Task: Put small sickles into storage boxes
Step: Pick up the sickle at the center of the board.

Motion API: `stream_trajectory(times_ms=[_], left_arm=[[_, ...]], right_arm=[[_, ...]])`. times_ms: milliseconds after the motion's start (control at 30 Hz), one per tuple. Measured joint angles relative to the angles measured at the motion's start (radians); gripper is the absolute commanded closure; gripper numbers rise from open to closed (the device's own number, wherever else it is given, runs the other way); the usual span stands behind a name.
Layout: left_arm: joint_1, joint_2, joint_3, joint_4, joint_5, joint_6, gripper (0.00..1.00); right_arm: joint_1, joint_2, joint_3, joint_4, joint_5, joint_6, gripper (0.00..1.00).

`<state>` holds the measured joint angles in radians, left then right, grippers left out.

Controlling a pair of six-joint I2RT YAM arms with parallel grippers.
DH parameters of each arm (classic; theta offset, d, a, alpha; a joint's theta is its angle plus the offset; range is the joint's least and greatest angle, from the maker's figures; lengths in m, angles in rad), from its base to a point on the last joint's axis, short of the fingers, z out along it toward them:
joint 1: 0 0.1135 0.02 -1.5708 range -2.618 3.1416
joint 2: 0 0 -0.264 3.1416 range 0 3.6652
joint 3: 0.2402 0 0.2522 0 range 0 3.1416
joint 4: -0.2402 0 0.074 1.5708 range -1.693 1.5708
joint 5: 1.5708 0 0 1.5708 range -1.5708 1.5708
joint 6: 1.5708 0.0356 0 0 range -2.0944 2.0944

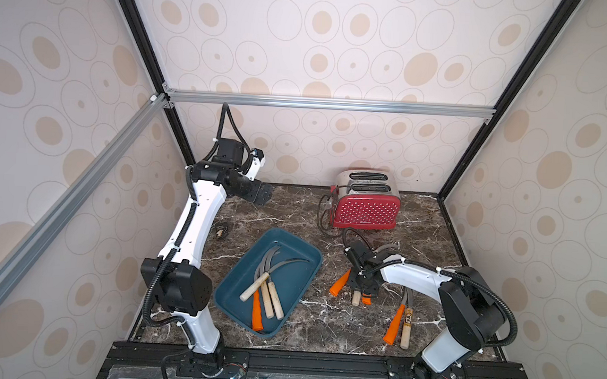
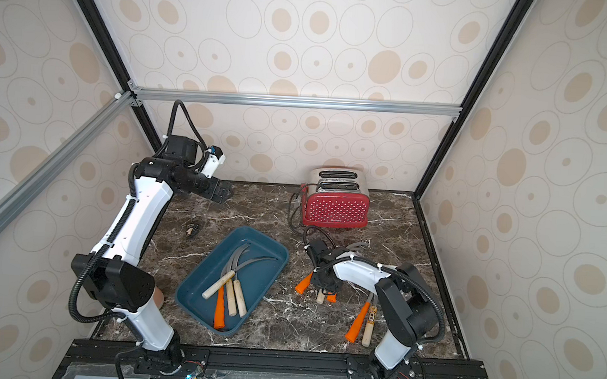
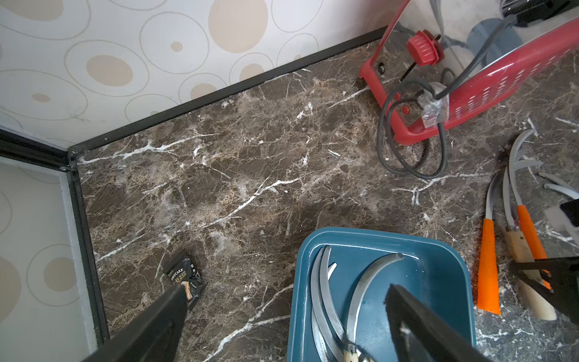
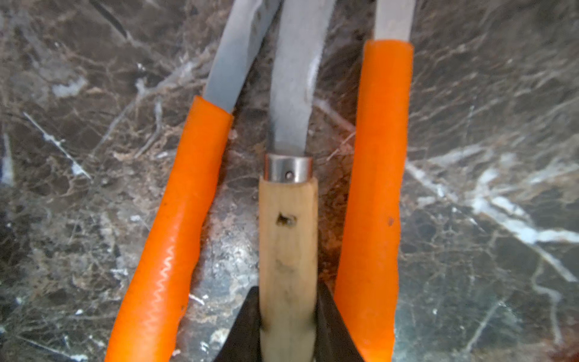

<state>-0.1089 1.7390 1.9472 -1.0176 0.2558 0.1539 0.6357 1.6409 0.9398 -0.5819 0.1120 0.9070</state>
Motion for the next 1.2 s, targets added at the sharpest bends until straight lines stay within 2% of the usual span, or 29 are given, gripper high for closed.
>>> stream_trajectory(times_ms=[467, 1200], left_arm=[[0.0, 0.002, 0.034, -0.028, 0.0, -0.006, 0.01], [0.0, 0.024, 0.105, -0.071, -0.019, -0.026, 0.01]], right_arm=[[-0.003, -0.048, -0.009, 0.031, -0.012, -0.068, 0.93], [-0.042, 0.018, 0.007, 0.11, -0.109, -0.185, 0.95]])
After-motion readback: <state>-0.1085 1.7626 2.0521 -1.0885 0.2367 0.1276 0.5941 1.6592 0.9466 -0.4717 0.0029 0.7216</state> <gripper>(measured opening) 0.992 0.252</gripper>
